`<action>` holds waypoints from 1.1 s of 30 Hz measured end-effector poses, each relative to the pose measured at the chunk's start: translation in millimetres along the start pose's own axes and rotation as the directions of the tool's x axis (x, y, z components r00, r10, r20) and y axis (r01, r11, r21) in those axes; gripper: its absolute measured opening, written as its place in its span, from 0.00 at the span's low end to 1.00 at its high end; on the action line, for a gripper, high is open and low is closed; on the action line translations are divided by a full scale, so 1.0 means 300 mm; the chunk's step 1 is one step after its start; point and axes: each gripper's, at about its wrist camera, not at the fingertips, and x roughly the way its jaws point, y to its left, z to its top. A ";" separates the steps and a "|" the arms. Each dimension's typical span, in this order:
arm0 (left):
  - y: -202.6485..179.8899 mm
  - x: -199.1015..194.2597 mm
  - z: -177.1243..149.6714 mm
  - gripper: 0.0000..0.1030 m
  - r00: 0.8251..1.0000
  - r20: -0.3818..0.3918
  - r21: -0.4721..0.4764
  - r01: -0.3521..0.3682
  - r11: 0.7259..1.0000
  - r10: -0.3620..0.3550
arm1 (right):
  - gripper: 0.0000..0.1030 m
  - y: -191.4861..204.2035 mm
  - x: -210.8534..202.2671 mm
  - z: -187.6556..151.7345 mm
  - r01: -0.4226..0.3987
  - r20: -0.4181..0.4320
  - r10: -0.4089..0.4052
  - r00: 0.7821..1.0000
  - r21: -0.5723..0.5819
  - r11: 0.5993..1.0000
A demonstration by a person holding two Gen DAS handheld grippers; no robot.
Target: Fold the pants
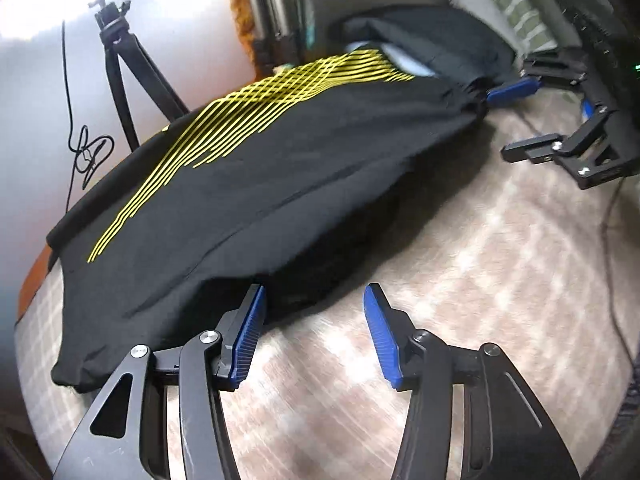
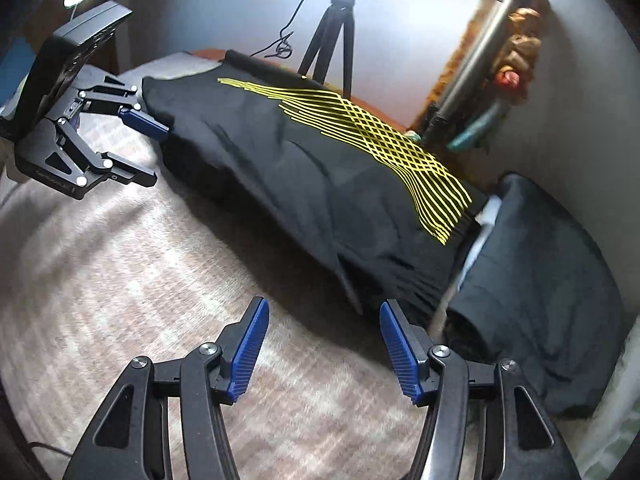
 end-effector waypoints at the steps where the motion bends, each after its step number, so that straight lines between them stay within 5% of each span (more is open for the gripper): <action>1: -0.003 0.017 0.004 0.48 1.000 -0.003 0.014 -0.023 1.000 0.023 | 0.59 0.004 0.017 0.007 0.006 -0.005 -0.006 1.000 -0.015 1.000; 5: -0.006 0.053 0.032 0.46 1.000 0.018 0.037 -0.023 0.999 0.022 | 0.59 0.023 0.089 0.022 0.056 -0.046 -0.061 0.997 -0.099 0.994; 8: 0.019 0.067 0.056 0.15 1.000 0.017 0.034 -0.005 0.999 0.004 | 0.52 0.040 0.137 0.035 0.087 -0.064 -0.099 0.993 -0.160 0.983; 10: 0.063 0.058 0.068 0.06 0.999 0.004 -0.006 0.054 0.999 -0.054 | 0.24 0.049 0.161 0.044 0.107 -0.081 -0.126 0.989 -0.200 0.974; 13: 0.102 0.004 0.075 0.04 0.992 0.017 -0.049 0.126 0.991 -0.125 | 0.08 0.047 0.148 0.063 0.102 -0.093 -0.125 0.988 -0.220 0.970; 16: 0.092 -0.027 0.045 0.04 0.990 0.000 -0.017 0.142 0.990 -0.142 | 0.03 0.026 0.092 0.063 0.077 -0.066 -0.090 0.994 -0.183 0.980; 20: 0.059 0.016 -0.039 0.04 0.984 -0.095 0.001 0.150 0.989 -0.149 | 0.03 0.031 0.132 0.002 0.057 -0.135 -0.084 0.987 -0.187 0.981; 22: 0.068 -0.009 -0.059 0.10 0.981 -0.073 -0.038 0.176 0.984 -0.178 | 0.06 0.045 0.142 -0.037 0.024 -0.173 -0.059 0.983 -0.198 0.980; 23: 0.079 -0.027 -0.061 0.10 0.979 -0.054 -0.069 0.191 0.979 -0.195 | 0.11 0.040 0.127 -0.045 0.021 -0.160 -0.051 0.986 -0.187 0.982; 24: 0.093 -0.053 -0.058 0.10 0.977 -0.022 -0.099 0.210 0.973 -0.213 | 0.31 0.025 0.106 -0.050 0.002 -0.149 -0.025 0.988 -0.153 0.988; 25: 0.101 -0.082 -0.050 0.10 0.974 0.011 -0.110 0.227 0.968 -0.228 | 0.42 -0.003 0.075 -0.054 -0.024 -0.121 0.013 0.993 -0.092 0.995; 28: 0.124 -0.137 0.012 0.10 0.978 0.108 -0.122 0.191 0.974 -0.178 | 0.46 -0.100 -0.012 -0.070 -0.093 -0.004 0.094 0.996 0.106 0.990; 33: 0.101 -0.062 0.109 0.10 0.985 0.137 -0.127 0.122 0.984 -0.104 | 0.51 -0.267 -0.012 -0.094 -0.161 0.103 0.129 0.986 0.439 0.884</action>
